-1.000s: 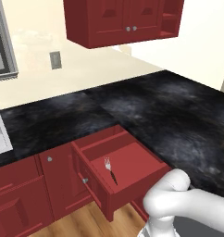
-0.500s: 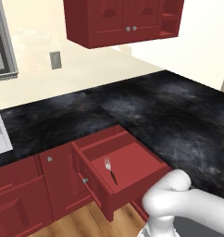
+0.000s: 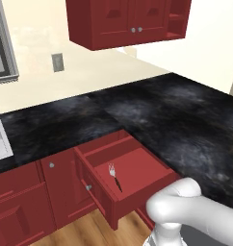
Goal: Organize the utensils by type. Pick up the wooden spoons from the counter and place them in the open cabinet. Then pick up the metallic utensils from the counter and place them in the open drawer.
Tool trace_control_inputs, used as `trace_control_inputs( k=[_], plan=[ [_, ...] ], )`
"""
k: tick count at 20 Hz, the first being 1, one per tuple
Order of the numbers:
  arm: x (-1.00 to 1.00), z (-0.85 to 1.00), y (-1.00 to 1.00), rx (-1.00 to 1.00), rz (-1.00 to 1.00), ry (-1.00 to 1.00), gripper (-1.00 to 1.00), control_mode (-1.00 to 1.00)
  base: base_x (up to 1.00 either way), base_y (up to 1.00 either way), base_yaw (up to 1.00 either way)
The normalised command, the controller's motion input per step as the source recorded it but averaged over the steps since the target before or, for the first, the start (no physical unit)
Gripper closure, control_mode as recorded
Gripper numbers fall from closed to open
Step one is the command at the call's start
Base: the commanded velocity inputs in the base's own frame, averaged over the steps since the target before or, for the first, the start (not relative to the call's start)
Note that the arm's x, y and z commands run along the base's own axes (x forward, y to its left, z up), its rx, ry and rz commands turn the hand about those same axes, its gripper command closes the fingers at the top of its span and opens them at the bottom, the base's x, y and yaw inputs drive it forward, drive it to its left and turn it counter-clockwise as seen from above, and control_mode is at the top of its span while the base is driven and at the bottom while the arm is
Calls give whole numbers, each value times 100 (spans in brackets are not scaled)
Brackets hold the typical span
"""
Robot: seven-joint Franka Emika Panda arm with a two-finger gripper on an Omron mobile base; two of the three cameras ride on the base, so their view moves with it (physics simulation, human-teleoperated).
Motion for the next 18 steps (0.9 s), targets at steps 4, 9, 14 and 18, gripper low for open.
trace_control_inputs(
  k=[4,9,14,18],
  plan=[
    [40,29,59,-2,44,-5,100,-100,0,0,0],
    [50,16,49,0,55,-12,100,-100,0,0,0],
    [49,18,49,0,55,-16,100,-100,0,0,0],
    [51,25,46,0,57,-3,100,-100,0,0,0]
  ],
)
